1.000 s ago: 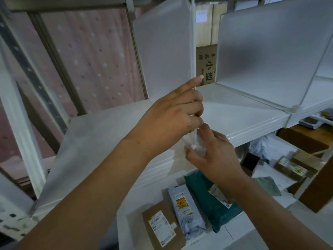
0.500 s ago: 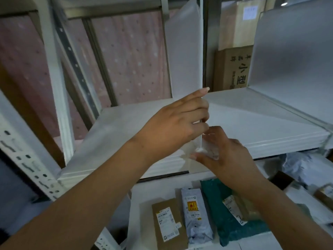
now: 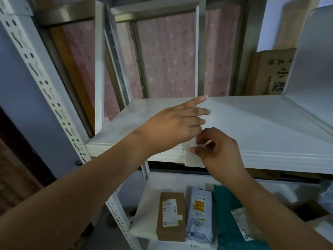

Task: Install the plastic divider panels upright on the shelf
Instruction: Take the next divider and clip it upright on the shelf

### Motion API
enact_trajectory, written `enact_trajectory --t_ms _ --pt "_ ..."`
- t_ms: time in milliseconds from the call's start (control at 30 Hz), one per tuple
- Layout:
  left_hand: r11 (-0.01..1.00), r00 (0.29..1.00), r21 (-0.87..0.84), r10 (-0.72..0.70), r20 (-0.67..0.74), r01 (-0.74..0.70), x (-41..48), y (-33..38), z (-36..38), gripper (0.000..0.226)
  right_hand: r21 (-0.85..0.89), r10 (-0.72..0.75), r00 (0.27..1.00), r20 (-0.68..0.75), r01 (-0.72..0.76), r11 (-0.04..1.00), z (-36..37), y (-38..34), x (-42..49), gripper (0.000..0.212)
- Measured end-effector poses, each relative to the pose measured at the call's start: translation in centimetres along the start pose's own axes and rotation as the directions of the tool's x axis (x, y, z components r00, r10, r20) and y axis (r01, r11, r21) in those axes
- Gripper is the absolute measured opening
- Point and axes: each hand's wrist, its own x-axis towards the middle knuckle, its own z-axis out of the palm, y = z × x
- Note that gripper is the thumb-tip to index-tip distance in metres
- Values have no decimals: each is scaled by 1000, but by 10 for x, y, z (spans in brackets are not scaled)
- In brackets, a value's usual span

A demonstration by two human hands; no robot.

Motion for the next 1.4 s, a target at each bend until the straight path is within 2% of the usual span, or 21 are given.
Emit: enact_trajectory --t_ms 200,367,467,567,633,733,800,933,1000,1167,1400 --pt "997 995 56 59 -86 -54 -2 0 4 23 -44 -116 991 -60 113 993 6 3 -5 23" --pt "998 991 17 62 -116 -60 -3 1 8 26 -37 -63 997 -50 61 997 1 -2 -7 18" --pt "999 990 -15 38 -136 -40 -4 3 11 23 -37 33 999 19 -33 999 -9 -3 -1 16" --pt "999 987 -44 6 -162 -13 -9 5 16 20 -171 118 986 119 -97 980 -15 -3 5 19" --pt "999 981 -52 -14 -193 4 -12 8 20 19 -257 88 987 134 -52 965 -17 -2 5 20" --pt "997 973 -74 -22 -230 5 -14 15 26 14 -379 23 991 134 30 925 -20 -2 -1 41" --pt "995 976 -97 -23 -216 2 -17 21 30 12 -407 12 993 113 35 913 -22 -3 -5 47" --pt "989 982 -149 -43 -184 15 -28 33 37 18 -348 54 991 126 -7 937 -25 -8 -10 28" --pt "984 982 -175 -54 -184 21 -30 38 36 21 -288 91 991 95 -61 956 -34 -9 -13 25" --pt "954 962 -288 -155 -223 87 -18 51 28 27 -281 122 989 -88 -142 949 -66 -18 -31 18" --pt "925 920 -371 -213 -328 82 44 84 17 26 -378 125 973 -193 -191 906 -120 -34 -55 21"
